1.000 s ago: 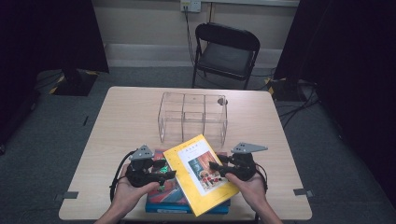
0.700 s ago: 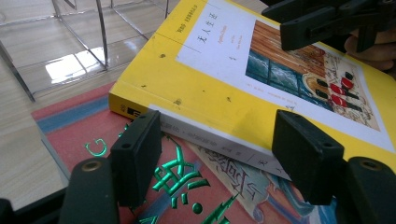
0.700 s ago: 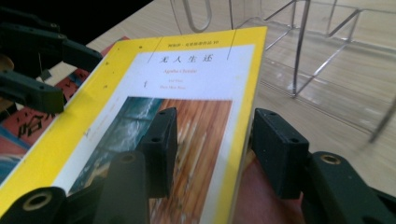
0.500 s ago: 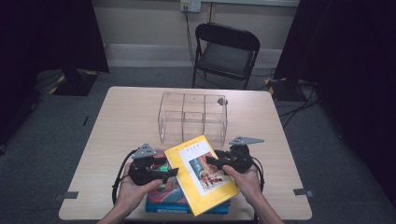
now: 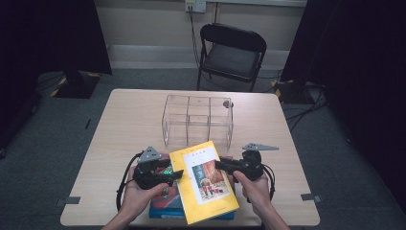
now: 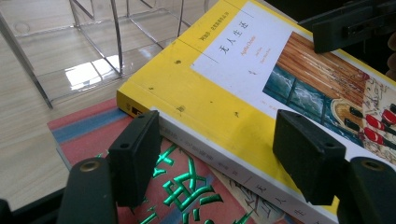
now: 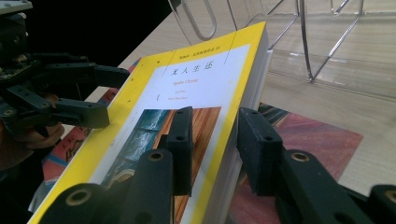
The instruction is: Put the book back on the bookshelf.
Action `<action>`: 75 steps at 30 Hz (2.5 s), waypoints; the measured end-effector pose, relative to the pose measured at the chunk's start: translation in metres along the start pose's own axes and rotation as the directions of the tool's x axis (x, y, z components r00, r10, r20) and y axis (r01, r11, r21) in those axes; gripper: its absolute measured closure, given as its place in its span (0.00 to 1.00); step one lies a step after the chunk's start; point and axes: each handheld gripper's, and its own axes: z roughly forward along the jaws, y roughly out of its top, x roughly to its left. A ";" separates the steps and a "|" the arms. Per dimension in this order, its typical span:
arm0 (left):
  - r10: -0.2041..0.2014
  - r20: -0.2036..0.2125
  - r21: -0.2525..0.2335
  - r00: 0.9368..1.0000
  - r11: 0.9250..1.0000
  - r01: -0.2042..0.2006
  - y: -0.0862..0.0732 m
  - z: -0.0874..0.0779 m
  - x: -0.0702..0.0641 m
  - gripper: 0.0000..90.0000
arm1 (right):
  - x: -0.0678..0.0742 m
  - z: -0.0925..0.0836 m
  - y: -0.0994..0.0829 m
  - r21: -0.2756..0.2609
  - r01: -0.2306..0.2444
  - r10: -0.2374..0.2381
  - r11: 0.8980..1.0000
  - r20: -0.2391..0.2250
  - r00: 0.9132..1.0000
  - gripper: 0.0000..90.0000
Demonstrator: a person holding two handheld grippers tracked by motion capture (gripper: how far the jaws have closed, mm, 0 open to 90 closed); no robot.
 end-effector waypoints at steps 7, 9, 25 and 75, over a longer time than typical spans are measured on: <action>-0.001 -0.007 -0.006 1.000 1.000 0.001 -0.001 -0.001 -0.002 0.39 | 0.004 -0.002 0.000 -0.007 -0.009 0.009 1.000 0.005 1.000 0.77; -0.002 0.002 -0.003 1.000 1.000 0.002 -0.001 -0.002 -0.001 0.40 | 0.004 0.000 -0.001 0.001 0.012 -0.012 1.000 0.022 1.000 0.75; -0.020 0.052 0.009 0.998 1.000 0.019 -0.006 -0.009 -0.003 0.48 | 0.006 0.006 0.005 -0.015 -0.018 0.018 1.000 0.043 0.999 0.73; -0.027 0.050 -0.014 0.998 1.000 0.028 -0.009 -0.007 -0.004 0.45 | 0.020 -0.001 -0.009 0.029 -0.161 0.162 0.987 -0.075 0.984 0.75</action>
